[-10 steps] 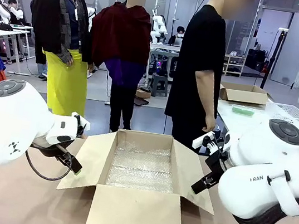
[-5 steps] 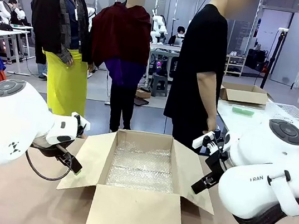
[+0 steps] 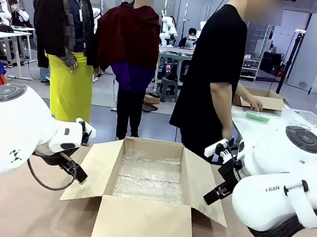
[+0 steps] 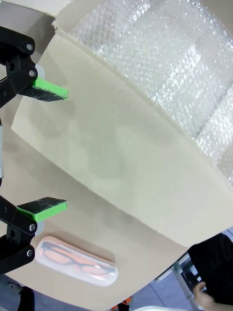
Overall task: Pack the glasses set securely to prepare it for shipping.
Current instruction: Place the Glasses case inside the Package Box.
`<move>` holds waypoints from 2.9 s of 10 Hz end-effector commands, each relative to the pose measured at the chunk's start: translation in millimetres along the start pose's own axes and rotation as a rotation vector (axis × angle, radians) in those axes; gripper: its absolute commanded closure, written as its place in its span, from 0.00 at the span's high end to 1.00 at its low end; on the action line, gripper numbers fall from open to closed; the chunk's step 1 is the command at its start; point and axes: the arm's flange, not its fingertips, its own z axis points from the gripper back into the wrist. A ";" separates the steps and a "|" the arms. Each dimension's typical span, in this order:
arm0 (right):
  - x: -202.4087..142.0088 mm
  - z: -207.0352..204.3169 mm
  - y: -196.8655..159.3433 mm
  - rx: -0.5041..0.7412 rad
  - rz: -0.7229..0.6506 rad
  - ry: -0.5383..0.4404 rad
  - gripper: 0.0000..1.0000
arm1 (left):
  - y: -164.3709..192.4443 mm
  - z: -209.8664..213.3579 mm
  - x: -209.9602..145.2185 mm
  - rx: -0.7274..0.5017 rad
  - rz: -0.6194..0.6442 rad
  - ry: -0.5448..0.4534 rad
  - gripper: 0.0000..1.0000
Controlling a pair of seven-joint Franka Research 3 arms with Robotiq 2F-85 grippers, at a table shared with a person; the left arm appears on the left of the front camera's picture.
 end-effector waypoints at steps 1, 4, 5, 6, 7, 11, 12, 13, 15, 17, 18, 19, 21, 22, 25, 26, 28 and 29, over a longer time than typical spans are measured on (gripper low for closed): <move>5.7 9.4 -15.5 -0.060 -0.050 0.034 1.00 | 9.6 42.7 -5.4 -0.093 -0.014 -0.067 1.00; 7.9 23.7 -73.0 -0.106 -0.144 0.105 1.00 | 5.7 143.6 -20.0 -0.215 -0.199 -0.186 1.00; 7.0 23.0 -93.7 -0.085 -0.199 0.129 1.00 | -3.6 176.2 -19.1 -0.234 -0.288 -0.240 1.00; 5.0 17.5 -110.3 -0.110 -0.239 0.152 1.00 | -12.7 205.1 -17.0 -0.237 -0.356 -0.284 1.00; 3.5 10.8 -123.5 -0.063 -0.281 0.162 1.00 | -25.9 230.6 -16.1 -0.261 -0.440 -0.319 1.00; 5.2 -28.0 -164.7 -0.066 -0.395 0.241 1.00 | -66.5 299.5 -20.6 -0.282 -0.695 -0.490 1.00; 6.5 -37.6 -171.3 -0.083 -0.419 0.259 1.00 | -65.9 304.6 -16.6 -0.247 -0.633 -0.551 1.00; 7.2 -48.1 -178.1 -0.079 -0.442 0.281 1.00 | -67.9 306.2 -11.9 -0.286 -0.683 -0.444 1.00; 8.3 -60.6 -188.5 -0.078 -0.461 0.314 1.00 | -67.9 306.2 -11.9 -0.286 -0.683 -0.444 1.00; 12.9 -71.2 -195.9 -0.042 -0.501 0.309 1.00 | -67.9 306.2 -11.9 -0.286 -0.683 -0.444 1.00; 13.6 -77.9 -197.6 -0.020 -0.515 0.325 1.00 | -67.9 306.2 -11.9 -0.286 -0.683 -0.444 1.00; 14.0 -84.2 -199.9 -0.027 -0.529 0.331 1.00 | -67.9 306.2 -11.9 -0.286 -0.683 -0.444 1.00; 13.8 -99.3 -206.8 -0.044 -0.568 0.355 1.00 | -67.9 306.2 -11.9 -0.286 -0.683 -0.444 1.00; 13.3 -103.0 -209.1 -0.045 -0.582 0.359 1.00 | -67.9 306.2 -11.9 -0.286 -0.683 -0.444 1.00; 6.9 -115.1 -214.1 -0.042 -0.611 0.384 1.00 | -67.9 306.2 -11.9 -0.286 -0.683 -0.444 1.00; 7.0 -118.8 -217.8 -0.041 -0.630 0.379 1.00 | -67.9 306.2 -11.9 -0.286 -0.683 -0.444 1.00; 9.6 -118.7 -221.6 -0.049 -0.629 0.372 0.97 | -67.9 306.2 -11.9 -0.286 -0.683 -0.444 1.00; 11.1 -118.8 -222.2 -0.047 -0.623 0.379 0.85 | -67.9 306.2 -11.9 -0.286 -0.683 -0.444 1.00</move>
